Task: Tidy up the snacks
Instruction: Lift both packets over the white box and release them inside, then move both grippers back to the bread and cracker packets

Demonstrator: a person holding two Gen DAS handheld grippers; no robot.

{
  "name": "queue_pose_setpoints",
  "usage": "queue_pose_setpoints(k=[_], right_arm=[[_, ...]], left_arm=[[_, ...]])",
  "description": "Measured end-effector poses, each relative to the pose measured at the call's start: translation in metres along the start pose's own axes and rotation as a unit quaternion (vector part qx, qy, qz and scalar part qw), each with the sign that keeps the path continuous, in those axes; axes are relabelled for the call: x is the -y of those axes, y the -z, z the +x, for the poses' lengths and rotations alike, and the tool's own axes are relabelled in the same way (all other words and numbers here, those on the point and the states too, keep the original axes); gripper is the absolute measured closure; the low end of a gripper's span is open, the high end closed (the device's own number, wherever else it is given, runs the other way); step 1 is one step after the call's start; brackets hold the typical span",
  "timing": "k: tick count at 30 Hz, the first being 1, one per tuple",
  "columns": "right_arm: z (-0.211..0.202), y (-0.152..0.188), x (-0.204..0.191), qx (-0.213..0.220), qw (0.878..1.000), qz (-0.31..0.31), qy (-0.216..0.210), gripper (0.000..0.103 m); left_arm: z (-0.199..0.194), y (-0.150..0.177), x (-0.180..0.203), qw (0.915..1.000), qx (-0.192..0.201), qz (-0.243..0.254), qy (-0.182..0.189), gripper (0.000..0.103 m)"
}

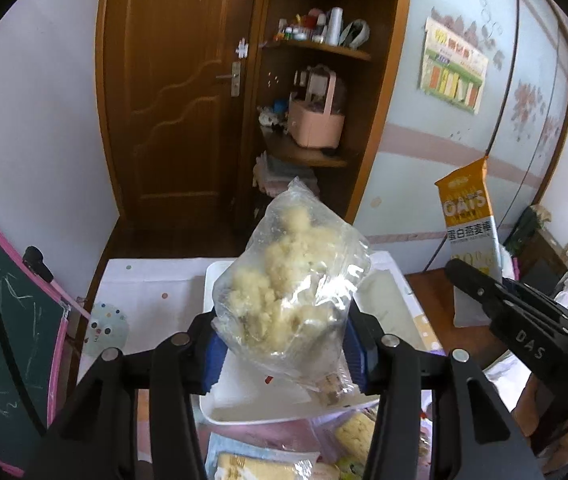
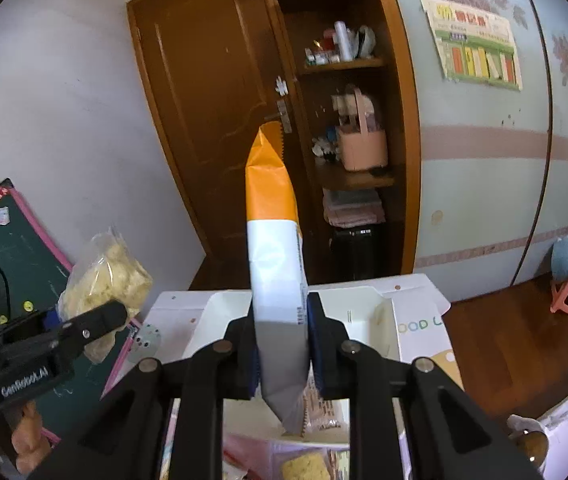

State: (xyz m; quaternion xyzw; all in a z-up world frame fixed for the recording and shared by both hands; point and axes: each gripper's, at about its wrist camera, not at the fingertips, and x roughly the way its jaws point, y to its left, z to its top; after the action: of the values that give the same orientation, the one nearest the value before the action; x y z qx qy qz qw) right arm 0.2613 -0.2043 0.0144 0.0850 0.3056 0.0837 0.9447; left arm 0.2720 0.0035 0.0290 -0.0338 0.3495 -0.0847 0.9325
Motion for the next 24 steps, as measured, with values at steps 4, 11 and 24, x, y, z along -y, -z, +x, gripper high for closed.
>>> queue_pose_setpoints(k=[4,11,24], right_arm=[[0.04,0.016,0.01,-0.044,0.999,0.002,0.016,0.078],[0.049,0.042,0.018,-0.073,0.997,0.002,0.024,0.058],[0.0,0.101,0.004,-0.112,0.994,-0.011,0.007,0.057]], left_arm=[[0.034,0.008,-0.009,0.9997,-0.008,-0.008,-0.023,0.014],[0.052,0.032,-0.03,0.9982,-0.04,-0.03,-0.031,0.012],[-0.017,0.095,-0.016,0.9985,-0.053,0.014,-0.003,0.011]])
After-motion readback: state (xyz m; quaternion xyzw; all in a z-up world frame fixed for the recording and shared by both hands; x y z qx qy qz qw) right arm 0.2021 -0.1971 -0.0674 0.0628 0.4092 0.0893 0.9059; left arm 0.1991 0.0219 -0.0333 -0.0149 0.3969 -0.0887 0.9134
